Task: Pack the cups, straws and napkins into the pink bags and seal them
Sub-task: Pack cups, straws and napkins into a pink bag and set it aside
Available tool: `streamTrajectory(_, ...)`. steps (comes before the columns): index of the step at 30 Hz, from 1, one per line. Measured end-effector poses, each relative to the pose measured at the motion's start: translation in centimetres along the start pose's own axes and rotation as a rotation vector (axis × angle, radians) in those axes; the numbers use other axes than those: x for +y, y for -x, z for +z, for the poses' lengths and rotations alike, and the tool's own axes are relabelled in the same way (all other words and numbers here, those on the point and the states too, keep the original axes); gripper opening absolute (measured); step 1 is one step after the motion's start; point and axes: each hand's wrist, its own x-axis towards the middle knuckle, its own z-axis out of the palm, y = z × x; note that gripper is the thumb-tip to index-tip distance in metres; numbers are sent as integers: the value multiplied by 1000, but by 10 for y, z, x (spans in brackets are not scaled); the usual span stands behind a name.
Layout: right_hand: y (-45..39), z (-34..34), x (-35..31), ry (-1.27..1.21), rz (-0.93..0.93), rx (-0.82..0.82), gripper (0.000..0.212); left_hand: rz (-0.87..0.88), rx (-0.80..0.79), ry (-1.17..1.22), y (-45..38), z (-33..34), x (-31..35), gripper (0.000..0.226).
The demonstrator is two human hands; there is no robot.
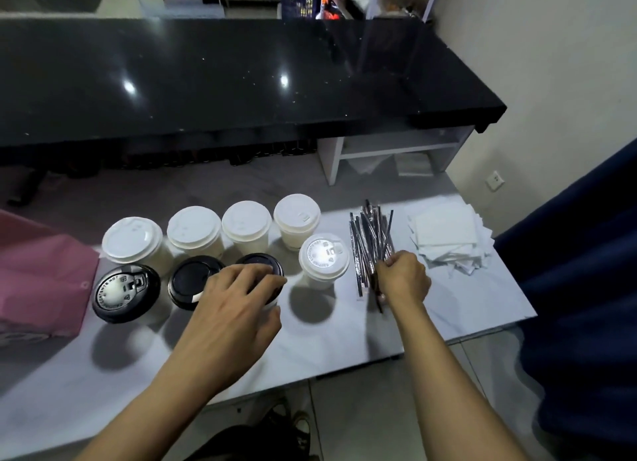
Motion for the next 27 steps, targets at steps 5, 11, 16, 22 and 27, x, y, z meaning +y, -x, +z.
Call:
streamTrajectory(5, 7, -14, 10, -56, 14, 80, 15, -11, -14, -20, -2, 0, 5, 37)
streamTrajectory(11, 15, -31, 15, -249, -67, 108, 9, -27, 2, -32, 2, -2, 11, 35)
streamTrajectory(16, 40, -58, -3, -441, -190, 187, 10, -58, 59, -1, 13, -15, 5, 36)
streamTrajectory(22, 93, -68, -65, -625, -520, 112, 14, -161, 120, -9, 35, -52, -28, 36)
streamTrajectory(27, 165, -65, -141, -754, -625, 39, 16, -261, 191, -29, 71, -86, -73, 38)
